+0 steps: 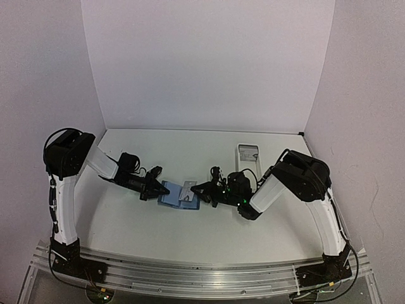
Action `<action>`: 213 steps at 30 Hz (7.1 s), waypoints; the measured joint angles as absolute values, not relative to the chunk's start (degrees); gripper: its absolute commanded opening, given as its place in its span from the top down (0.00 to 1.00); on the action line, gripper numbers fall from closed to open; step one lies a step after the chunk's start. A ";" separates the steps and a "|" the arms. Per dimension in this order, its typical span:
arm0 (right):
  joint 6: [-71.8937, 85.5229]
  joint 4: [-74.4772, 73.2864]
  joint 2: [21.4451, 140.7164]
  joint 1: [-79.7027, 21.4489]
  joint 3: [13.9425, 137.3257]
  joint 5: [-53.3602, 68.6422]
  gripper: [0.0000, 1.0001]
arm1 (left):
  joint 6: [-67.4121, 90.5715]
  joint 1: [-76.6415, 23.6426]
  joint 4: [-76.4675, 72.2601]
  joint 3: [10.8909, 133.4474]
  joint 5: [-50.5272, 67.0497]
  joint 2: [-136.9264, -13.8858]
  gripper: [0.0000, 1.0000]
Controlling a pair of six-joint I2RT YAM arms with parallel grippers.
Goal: Put the credit cards into the card holder
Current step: Insert the credit card into the card holder.
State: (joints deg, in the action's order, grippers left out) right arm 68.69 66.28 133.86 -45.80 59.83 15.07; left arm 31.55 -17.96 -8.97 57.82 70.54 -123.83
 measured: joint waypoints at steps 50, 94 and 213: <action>81.95 72.03 138.21 -45.71 62.13 26.28 1.00 | 29.56 -17.87 -6.70 59.94 71.05 -125.21 1.00; 77.76 51.18 137.60 -44.03 71.16 36.60 0.86 | 23.55 -17.04 0.19 61.80 70.57 -125.58 0.85; 47.53 -36.60 137.71 -52.80 114.74 -5.08 0.13 | 38.02 -27.07 -5.10 62.48 52.12 -121.82 0.88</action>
